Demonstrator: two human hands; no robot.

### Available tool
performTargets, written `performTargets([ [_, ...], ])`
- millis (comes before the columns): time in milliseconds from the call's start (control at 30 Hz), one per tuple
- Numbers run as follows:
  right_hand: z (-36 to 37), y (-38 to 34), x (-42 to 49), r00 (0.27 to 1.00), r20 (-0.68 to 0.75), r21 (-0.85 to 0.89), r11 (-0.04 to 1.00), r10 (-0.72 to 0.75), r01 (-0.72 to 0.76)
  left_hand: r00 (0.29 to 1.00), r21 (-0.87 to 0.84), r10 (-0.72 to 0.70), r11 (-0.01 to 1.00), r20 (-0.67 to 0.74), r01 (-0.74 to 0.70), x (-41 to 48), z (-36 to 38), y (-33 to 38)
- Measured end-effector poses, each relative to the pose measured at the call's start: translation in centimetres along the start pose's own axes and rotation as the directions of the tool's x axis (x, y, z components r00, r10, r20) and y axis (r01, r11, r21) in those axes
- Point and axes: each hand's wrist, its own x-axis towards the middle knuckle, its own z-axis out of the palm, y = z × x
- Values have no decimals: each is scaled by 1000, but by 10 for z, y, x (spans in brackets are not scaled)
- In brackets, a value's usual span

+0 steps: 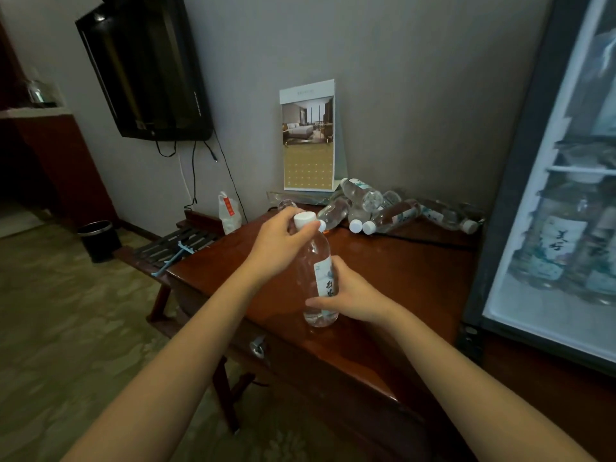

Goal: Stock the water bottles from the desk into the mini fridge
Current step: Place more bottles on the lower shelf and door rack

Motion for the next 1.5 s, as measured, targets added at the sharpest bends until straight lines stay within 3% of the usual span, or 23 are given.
performTargets([
  [233,-2,-5,-34,988,-153,2,1000,8,-8,997,60,15,998,76,-20,-18,25,19],
  [333,-1,-5,-52,963,-269,-19,1000,8,-14,973,-116,-77,988,219,104,-36,35,16],
  [433,-7,-6,-72,937,-350,-56,998,-13,-7,952,-141,-108,978,285,153,-51,46,16],
  [567,-28,-3,-107,951,-307,29,999,21,-12,954,-238,-99,956,283,170,-62,62,32],
  [733,-57,2,-162,982,-179,228,974,53,-11,948,-357,-2,926,317,121,-79,96,64],
  [1033,-98,-15,-265,927,-375,204,975,-9,92,904,-490,203,872,375,8,-105,155,146],
  [1200,-119,-35,-329,844,-536,122,988,-12,91,863,-633,320,774,391,0,-129,182,209],
  [1333,-134,-57,-387,711,-700,-43,998,-65,49,807,-745,467,666,361,-52,-157,198,268],
  [1500,-149,-80,-463,524,-833,-202,979,-178,12,646,-841,696,520,315,-150,-200,215,332],
])
